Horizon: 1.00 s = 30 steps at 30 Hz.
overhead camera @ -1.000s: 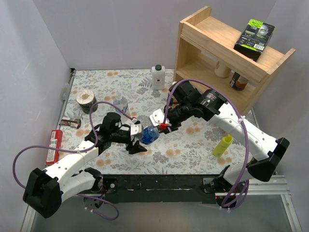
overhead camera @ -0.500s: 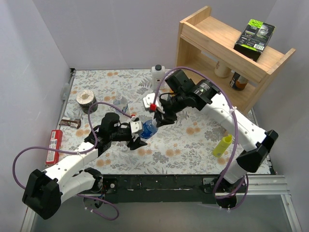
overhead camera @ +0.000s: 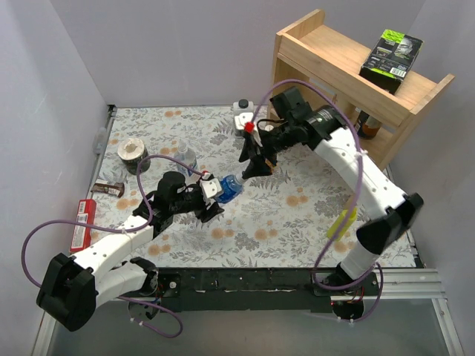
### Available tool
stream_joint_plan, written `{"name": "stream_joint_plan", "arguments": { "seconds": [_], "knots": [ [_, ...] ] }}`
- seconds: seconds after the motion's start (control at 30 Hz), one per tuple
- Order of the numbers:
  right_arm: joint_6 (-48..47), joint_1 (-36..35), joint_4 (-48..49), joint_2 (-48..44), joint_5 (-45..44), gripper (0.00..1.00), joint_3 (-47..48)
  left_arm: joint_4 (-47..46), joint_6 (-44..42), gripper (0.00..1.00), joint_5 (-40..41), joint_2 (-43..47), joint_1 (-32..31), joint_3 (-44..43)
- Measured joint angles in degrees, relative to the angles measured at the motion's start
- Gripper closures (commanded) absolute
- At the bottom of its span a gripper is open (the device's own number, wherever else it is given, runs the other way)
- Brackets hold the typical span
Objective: Screw on the bottle caps
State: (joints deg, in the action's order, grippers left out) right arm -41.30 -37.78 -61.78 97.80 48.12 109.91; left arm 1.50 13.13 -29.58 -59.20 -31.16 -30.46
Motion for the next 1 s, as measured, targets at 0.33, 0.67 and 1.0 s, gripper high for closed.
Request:
{"name": "stream_joint_plan", "arguments": {
  "seconds": [0.33,0.67,1.0],
  "knots": [
    [-20.65,-7.72,-2.89,-16.00,-4.66,0.39,-8.41,4.63,-2.71,1.00,-9.75,0.44,0.24,0.00],
    [-24.04,-9.86,-2.54,-13.05,-9.81,0.48,-13.20,6.64,-3.78,1.00,-13.53,1.03,0.24,-0.02],
    [-24.68,-10.36,-0.81,-13.07,-12.02,0.53,-13.77,7.08,-3.96,1.00,-14.64,1.03,0.24,-0.04]
  ]
}}
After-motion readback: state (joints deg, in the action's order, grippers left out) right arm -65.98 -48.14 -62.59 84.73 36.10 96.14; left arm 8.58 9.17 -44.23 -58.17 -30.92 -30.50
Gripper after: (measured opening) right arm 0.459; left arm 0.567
